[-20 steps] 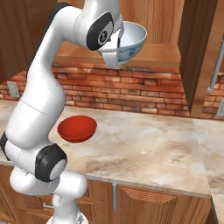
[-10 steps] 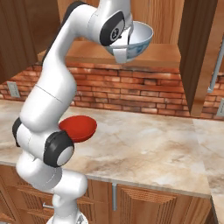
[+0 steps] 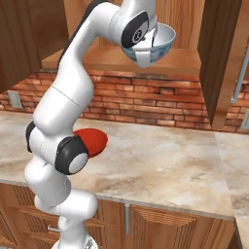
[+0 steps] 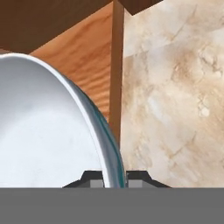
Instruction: Open the cabinet. Pick the bowls from the counter and place them in the cabinet. Then close the cabinet.
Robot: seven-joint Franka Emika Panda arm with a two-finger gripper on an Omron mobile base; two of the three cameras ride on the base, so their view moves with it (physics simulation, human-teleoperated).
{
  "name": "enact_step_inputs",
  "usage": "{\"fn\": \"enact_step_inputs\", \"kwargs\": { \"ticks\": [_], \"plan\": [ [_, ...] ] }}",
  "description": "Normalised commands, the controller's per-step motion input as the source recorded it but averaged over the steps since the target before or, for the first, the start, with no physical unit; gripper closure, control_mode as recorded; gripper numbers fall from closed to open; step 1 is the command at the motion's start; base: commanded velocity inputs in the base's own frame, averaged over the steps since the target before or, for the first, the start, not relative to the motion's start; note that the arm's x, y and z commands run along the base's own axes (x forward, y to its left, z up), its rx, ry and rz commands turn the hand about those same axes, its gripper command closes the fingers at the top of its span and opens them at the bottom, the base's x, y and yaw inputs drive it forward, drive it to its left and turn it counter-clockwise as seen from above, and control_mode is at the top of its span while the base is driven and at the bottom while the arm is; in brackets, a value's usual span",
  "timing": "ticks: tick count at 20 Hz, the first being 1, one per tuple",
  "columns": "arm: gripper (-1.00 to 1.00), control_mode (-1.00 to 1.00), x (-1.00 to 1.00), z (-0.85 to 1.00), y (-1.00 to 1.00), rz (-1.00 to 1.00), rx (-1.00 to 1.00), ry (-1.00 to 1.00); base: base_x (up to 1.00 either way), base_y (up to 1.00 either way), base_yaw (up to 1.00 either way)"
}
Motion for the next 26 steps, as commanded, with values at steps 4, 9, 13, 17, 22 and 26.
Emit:
{"fn": "enact_step_inputs", "kwargs": {
  "ticks": [4,9,13,17,22,26],
  "plan": [
    [1.0,-1.0,0.38,-0.09,-0.17,0.0,0.0,0.0,0.0,0.0,0.0],
    [1.0,-1.0,0.43,-0.18,-0.13,0.0,0.0,0.0,0.0,0.0,0.0],
    [1.0,-1.0,0.39,-0.21,-0.01,0.0,0.0,0.0,0.0,0.0,0.0],
    [-1.0,-1.0,0.24,-0.24,0.0,0.0,0.0,0.01,0.0,0.0,0.0],
    [-1.0,-1.0,0.0,0.0,0.0,0.0,0.0,0.0,0.0,0.0,0.0],
    [-1.0,-1.0,-0.05,0.01,0.0,0.0,0.0,-0.03,0.0,0.0,0.0]
  ]
}}
